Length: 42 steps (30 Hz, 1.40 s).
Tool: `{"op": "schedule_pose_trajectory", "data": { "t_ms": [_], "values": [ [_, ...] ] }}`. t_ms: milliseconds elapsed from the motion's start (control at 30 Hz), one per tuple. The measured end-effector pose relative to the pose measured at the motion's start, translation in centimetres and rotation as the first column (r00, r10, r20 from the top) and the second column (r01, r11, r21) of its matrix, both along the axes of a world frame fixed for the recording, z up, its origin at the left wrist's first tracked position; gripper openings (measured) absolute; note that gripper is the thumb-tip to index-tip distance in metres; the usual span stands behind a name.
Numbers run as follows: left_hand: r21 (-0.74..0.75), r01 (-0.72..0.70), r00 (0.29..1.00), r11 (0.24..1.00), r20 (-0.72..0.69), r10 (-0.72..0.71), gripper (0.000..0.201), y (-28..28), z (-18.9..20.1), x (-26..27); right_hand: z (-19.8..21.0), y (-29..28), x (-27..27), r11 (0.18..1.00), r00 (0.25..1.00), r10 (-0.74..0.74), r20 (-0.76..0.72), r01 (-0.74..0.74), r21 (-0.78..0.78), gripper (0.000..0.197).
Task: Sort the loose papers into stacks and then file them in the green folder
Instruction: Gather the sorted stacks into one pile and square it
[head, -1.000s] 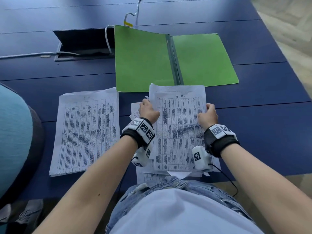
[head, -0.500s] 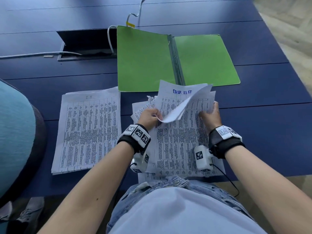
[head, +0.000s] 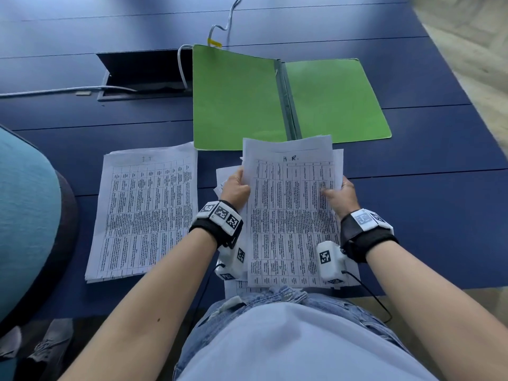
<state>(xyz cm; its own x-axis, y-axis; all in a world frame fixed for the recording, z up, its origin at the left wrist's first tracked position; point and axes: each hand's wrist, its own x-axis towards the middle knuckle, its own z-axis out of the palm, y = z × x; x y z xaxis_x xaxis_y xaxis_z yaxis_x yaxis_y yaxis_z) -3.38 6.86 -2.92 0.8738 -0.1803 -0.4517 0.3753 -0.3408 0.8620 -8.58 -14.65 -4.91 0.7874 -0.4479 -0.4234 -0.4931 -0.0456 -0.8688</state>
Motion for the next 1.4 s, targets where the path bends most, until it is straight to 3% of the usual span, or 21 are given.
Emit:
{"op": "schedule_pose_trajectory", "data": {
  "t_ms": [100,200,300,367,433,533,600,667,700,767,900,933,1000,1100,1133,1200,1267,1333,1400],
  "values": [
    [-0.095,-0.07,0.997,0.993,-0.043,0.066,0.069,-0.2,0.3,-0.2,0.4,0.3,-0.1,0.997,1.0,-0.012,-0.014,0.013,0.08,0.027],
    [-0.077,-0.144,0.986,0.987,-0.091,0.137,0.071,-0.6,1.3,0.0,1.5,0.2,0.3,0.991,0.992,-0.09,0.092,0.08,0.105,0.027],
    [-0.141,-0.09,0.995,0.986,0.023,0.094,0.065,-0.7,3.3,0.7,5.2,0.9,1.1,1.0,0.961,-0.029,0.274,0.026,0.013,0.006],
    [-0.15,-0.078,0.987,0.986,0.125,0.097,0.071,-1.0,5.8,1.6,8.6,1.7,2.1,0.998,0.925,0.017,0.379,0.009,-0.068,0.021],
    [-0.151,-0.113,0.946,0.982,0.286,0.153,0.057,-1.7,9.2,2.4,12.5,2.3,2.9,0.986,0.843,0.006,0.539,0.084,-0.142,0.033],
    [-0.125,-0.223,0.75,0.967,0.612,0.252,0.047,-1.8,14.7,3.1,17.2,2.9,3.0,0.987,0.598,-0.04,0.801,0.15,-0.063,0.014],
    [-0.206,-0.242,0.626,0.948,0.713,0.315,0.055,-1.1,17.2,3.0,19.3,2.9,2.5,0.988,0.425,-0.067,0.903,0.152,0.002,0.01],
    [-0.337,-0.16,0.564,0.928,0.74,0.366,0.053,-0.1,17.9,2.4,20.3,3.1,2.2,0.991,0.361,-0.083,0.929,0.131,0.038,0.013],
    [-0.391,-0.106,0.562,0.914,0.735,0.38,0.042,0.1,17.9,2.0,20.5,3.3,1.9,0.993,0.376,-0.086,0.923,0.109,0.048,0.013],
    [-0.436,-0.088,0.63,0.896,0.672,0.389,0.024,0.5,17.1,1.0,19.3,3.7,1.6,0.995,0.487,-0.096,0.868,0.077,0.067,0.016],
    [-0.498,-0.124,0.818,0.858,0.438,0.372,0.058,1.1,11.6,-0.8,15.4,4.2,0.6,0.996,0.728,-0.09,0.68,0.083,0.042,0.026],
    [-0.458,-0.134,0.844,0.879,0.411,0.343,0.058,1.1,10.4,-1.0,14.5,4.3,0.4,0.997,0.768,-0.073,0.637,0.049,0.055,0.024],
    [-0.386,-0.141,0.877,0.912,0.38,0.296,0.038,0.9,8.6,-1.0,12.7,4.4,0.3,0.999,0.838,-0.039,0.544,0.017,0.045,0.024],
    [-0.235,-0.126,0.918,0.964,0.342,0.203,0.021,0.8,6.9,-0.4,11.3,3.8,0.4,0.998,0.883,-0.013,0.47,0.039,-0.045,0.015],
    [-0.156,-0.099,0.932,0.983,0.333,0.147,0.019,0.8,6.4,-0.1,11.4,3.6,0.5,0.995,0.885,-0.019,0.466,0.062,-0.077,0.007],
    [0.181,-0.074,0.958,0.981,0.286,0.02,0.017,1.1,4.7,0.8,11.7,3.2,0.8,0.984,0.875,-0.039,0.483,0.118,-0.134,0.033],
    [0.587,0.044,0.989,0.809,0.087,-0.117,0.056,1.3,2.9,0.8,12.0,3.0,1.1,0.976,0.859,-0.011,0.512,0.12,-0.181,0.041],
    [0.727,0.164,0.985,0.667,-0.082,-0.152,0.095,1.3,1.5,-0.1,12.2,3.1,1.1,0.968,0.872,0.038,0.489,0.09,-0.235,0.034],
    [0.759,0.181,0.982,0.625,-0.103,-0.16,0.107,1.3,0.5,-0.9,11.9,3.2,1.0,0.967,0.876,0.043,0.481,0.084,-0.241,0.032]
  ]
}}
